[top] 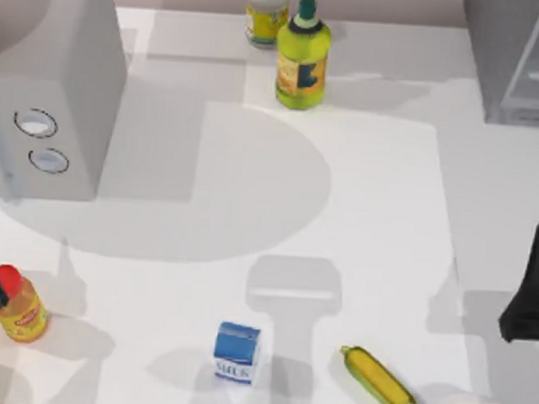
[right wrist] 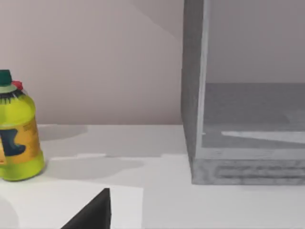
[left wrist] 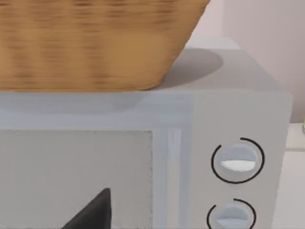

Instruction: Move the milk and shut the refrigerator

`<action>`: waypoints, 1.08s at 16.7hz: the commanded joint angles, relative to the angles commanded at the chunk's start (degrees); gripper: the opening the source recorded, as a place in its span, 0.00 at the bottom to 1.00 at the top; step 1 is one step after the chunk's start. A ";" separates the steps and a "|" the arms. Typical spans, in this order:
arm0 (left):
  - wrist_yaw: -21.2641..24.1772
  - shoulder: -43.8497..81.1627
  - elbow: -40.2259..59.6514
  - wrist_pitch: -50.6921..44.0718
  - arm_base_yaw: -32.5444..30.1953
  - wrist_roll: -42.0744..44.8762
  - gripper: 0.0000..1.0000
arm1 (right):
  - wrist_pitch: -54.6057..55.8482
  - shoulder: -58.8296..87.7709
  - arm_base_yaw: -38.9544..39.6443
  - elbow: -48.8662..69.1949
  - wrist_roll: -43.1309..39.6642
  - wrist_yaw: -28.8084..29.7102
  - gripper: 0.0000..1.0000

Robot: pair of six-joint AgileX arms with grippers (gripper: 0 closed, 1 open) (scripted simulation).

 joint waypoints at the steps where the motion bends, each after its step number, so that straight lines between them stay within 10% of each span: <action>1: 0.00 0.00 0.00 0.00 0.00 0.00 1.00 | 1.98 2.17 2.56 0.02 0.06 2.59 1.00; 11: 0.00 0.00 0.00 0.00 0.00 0.00 1.00 | 5.84 7.21 8.11 0.37 0.73 8.15 1.00; 18: 0.00 0.00 0.00 0.00 0.00 0.00 1.00 | -9.53 19.65 13.72 14.41 17.36 11.32 1.00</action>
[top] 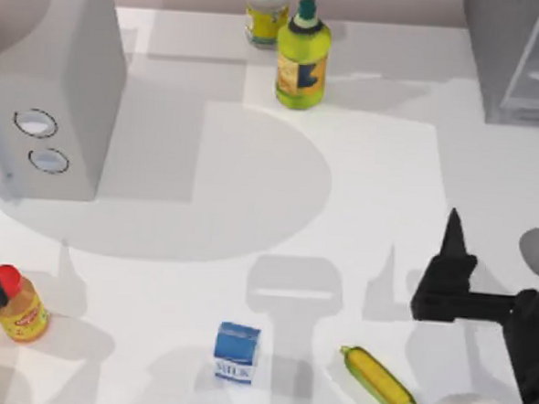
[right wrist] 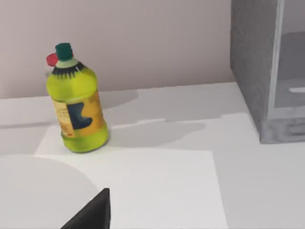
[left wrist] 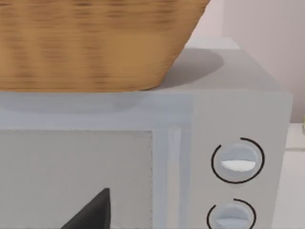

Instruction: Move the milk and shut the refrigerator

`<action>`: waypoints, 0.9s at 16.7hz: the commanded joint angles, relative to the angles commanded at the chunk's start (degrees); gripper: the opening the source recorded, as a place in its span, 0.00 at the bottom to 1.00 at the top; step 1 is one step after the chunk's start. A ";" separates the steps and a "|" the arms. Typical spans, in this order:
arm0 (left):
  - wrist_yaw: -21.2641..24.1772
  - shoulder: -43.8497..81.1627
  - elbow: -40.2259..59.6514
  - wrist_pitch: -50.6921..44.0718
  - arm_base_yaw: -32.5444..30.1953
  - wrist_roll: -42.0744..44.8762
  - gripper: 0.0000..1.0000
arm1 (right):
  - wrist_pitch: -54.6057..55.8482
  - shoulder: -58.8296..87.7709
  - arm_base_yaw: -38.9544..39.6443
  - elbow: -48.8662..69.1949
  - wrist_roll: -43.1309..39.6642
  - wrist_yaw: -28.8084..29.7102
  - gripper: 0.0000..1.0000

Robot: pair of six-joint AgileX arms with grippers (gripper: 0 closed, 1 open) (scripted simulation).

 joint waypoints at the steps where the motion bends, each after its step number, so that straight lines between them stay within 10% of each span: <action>1: 0.00 0.00 0.00 0.00 0.00 0.00 1.00 | -3.76 3.13 1.16 3.14 3.86 0.86 1.00; 15: 0.00 0.00 0.00 0.00 0.00 0.00 1.00 | -68.47 58.95 20.29 55.14 70.81 13.17 1.00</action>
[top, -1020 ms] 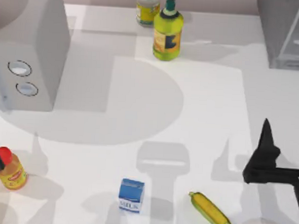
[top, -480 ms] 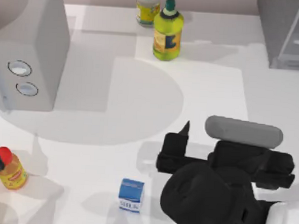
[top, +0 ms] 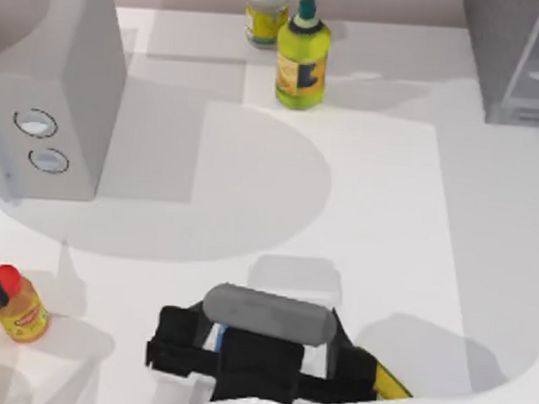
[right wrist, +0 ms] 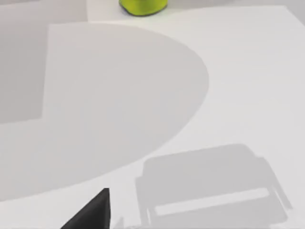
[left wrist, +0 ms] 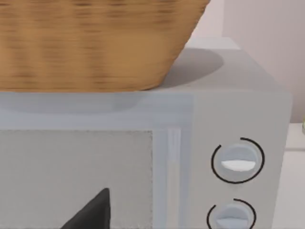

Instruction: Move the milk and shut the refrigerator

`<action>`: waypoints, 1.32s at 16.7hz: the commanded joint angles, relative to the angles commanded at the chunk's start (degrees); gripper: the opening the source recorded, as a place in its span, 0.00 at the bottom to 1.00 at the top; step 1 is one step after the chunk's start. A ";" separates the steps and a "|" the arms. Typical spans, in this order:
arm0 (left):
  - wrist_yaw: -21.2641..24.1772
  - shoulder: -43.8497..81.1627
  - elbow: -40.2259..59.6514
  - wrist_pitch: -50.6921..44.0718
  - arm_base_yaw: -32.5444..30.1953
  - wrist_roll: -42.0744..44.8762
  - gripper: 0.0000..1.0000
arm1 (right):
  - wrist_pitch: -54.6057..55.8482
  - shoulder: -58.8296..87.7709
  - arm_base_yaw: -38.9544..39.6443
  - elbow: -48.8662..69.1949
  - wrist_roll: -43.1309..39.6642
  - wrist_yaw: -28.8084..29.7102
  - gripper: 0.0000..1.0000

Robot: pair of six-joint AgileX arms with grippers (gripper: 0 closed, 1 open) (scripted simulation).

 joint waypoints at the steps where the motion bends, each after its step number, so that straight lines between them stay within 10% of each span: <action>1: 0.00 0.00 0.00 0.00 0.00 0.00 1.00 | -3.89 3.47 1.16 3.10 4.15 0.54 1.00; 9: 0.00 0.00 0.00 0.00 0.00 0.00 1.00 | -20.30 18.35 6.12 16.12 21.79 2.47 1.00; 22: 0.00 0.00 0.00 0.00 0.00 0.00 1.00 | -2.44 16.00 1.56 9.93 7.56 3.44 1.00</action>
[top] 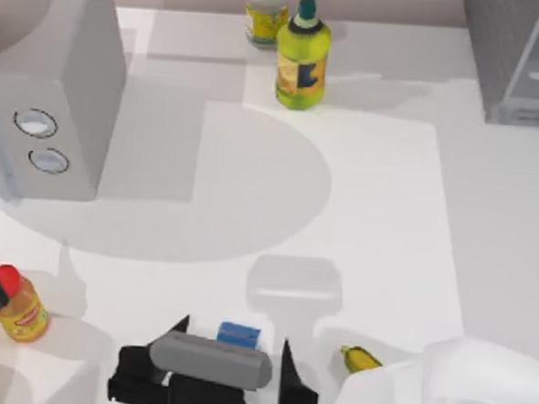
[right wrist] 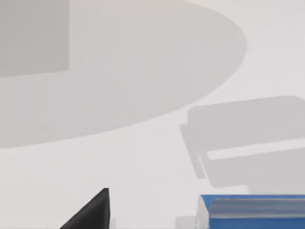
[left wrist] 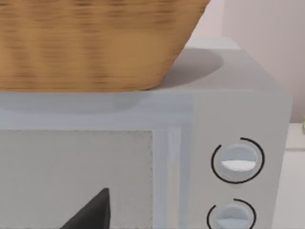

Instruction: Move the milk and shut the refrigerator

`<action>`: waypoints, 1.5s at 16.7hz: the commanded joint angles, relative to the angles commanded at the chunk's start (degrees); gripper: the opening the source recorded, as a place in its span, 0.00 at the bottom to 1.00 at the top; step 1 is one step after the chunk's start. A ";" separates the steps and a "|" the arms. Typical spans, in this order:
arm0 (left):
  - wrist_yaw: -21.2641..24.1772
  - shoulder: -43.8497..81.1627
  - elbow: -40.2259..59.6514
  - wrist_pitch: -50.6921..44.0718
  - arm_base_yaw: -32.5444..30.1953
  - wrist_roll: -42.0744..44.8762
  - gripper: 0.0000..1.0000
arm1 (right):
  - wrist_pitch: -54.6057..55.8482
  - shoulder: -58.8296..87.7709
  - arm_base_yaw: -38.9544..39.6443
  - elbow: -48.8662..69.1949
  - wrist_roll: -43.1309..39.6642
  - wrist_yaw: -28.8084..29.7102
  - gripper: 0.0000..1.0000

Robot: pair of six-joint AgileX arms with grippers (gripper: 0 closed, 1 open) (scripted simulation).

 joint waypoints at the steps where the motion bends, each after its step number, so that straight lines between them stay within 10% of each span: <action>1: 0.00 0.00 0.00 0.00 0.00 0.00 1.00 | 1.63 -0.24 -0.48 -0.63 -1.53 0.07 1.00; 6: 0.00 0.00 0.00 0.00 0.00 0.00 1.00 | 3.05 -0.43 -0.91 -1.21 -2.87 0.13 1.00; 19: 0.00 0.00 0.00 0.00 0.00 0.00 1.00 | 3.05 -0.43 -0.91 -1.21 -2.87 0.13 0.02; 25: 0.00 0.00 0.00 0.00 0.00 0.00 1.00 | 3.05 -0.43 -0.91 -1.21 -2.87 0.13 0.00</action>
